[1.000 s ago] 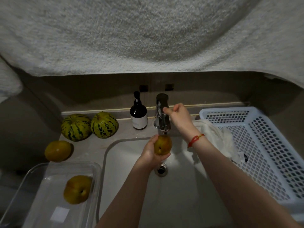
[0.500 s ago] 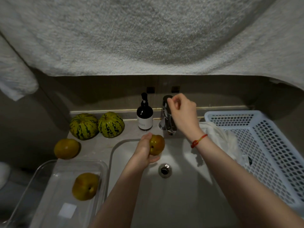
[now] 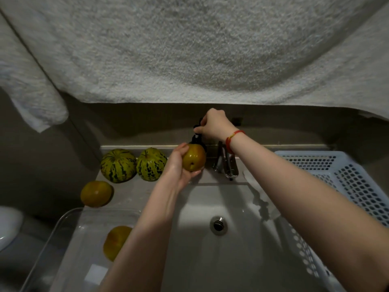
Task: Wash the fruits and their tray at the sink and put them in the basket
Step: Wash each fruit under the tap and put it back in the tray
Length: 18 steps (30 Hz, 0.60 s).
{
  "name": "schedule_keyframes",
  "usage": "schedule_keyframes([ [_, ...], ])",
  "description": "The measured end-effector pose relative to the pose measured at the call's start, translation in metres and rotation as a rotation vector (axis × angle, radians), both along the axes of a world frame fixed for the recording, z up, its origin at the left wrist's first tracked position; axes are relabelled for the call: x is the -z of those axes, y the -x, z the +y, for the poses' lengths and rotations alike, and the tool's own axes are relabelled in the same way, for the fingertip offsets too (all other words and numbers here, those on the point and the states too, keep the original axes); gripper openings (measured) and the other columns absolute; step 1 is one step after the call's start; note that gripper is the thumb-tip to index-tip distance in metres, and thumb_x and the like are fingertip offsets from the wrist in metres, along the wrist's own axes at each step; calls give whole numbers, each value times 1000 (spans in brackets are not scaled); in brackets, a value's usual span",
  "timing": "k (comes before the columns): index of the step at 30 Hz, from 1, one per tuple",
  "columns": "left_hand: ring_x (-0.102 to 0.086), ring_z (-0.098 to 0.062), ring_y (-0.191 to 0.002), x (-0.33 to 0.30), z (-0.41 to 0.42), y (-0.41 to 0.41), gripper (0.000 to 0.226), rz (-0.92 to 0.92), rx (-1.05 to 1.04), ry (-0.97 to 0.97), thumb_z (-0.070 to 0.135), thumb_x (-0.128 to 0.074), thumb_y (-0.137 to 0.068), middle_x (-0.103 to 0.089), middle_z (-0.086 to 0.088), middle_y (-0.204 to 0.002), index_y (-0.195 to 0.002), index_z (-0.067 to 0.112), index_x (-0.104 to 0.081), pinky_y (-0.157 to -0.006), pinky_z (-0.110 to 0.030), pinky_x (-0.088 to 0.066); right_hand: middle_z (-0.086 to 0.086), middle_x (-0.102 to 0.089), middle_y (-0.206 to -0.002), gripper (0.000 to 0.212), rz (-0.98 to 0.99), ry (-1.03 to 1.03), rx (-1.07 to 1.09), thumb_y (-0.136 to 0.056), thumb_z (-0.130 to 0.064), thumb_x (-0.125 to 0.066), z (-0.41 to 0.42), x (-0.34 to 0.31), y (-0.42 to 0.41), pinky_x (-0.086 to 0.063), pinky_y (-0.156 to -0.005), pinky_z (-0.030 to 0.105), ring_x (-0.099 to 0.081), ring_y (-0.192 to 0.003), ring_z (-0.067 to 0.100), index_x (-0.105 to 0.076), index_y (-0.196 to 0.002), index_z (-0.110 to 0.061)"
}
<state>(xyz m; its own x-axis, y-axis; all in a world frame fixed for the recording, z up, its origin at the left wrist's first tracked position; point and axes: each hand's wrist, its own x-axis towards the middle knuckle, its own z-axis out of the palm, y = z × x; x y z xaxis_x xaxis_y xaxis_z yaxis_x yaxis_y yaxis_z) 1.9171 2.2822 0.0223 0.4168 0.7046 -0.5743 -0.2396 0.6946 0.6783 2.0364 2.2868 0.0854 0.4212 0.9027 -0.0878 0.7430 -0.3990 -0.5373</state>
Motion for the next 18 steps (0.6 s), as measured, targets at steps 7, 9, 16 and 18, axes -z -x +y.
schedule_keyframes([
  [7, -45, -33, -108, -7, 2, -17, 42, -67, -63, 20, 11, -40, -97, -40, -19, -140, -137, 24, -40, -85, -44, -39, 16, -64, -109, 41, 100, 46, 49, -79, -24, -74, 14, 2, -3, -53, -89, 37, -64, -98, 27, -63, -109, 1],
  [9, -43, -33, -109, -6, 1, -21, 42, -38, -91, -9, 9, -39, -98, -37, -19, -142, -138, 23, -39, -87, -45, -38, 13, -65, -97, 33, 123, 59, 61, -82, -24, -71, 17, 3, -5, -54, -85, 30, -64, -90, 22, -64, -101, 2],
  [16, -44, -32, -106, 1, 1, -26, 41, -14, -116, -106, 6, -36, -99, -37, -18, -140, -137, 22, -38, -85, -41, -39, -10, -49, -28, 16, 299, 41, 192, -87, -7, -63, 26, 6, -6, -33, -30, 8, -46, -26, -3, -58, -72, -4],
  [18, -44, -32, -106, 4, 0, -26, 41, -16, -114, -129, 6, -37, -99, -37, -18, -139, -136, 22, -39, -84, -41, -40, -10, -49, -28, 6, 342, 34, 208, -88, -5, -62, 25, 7, -6, -32, -30, 8, -46, -25, -3, -59, -85, -1],
])
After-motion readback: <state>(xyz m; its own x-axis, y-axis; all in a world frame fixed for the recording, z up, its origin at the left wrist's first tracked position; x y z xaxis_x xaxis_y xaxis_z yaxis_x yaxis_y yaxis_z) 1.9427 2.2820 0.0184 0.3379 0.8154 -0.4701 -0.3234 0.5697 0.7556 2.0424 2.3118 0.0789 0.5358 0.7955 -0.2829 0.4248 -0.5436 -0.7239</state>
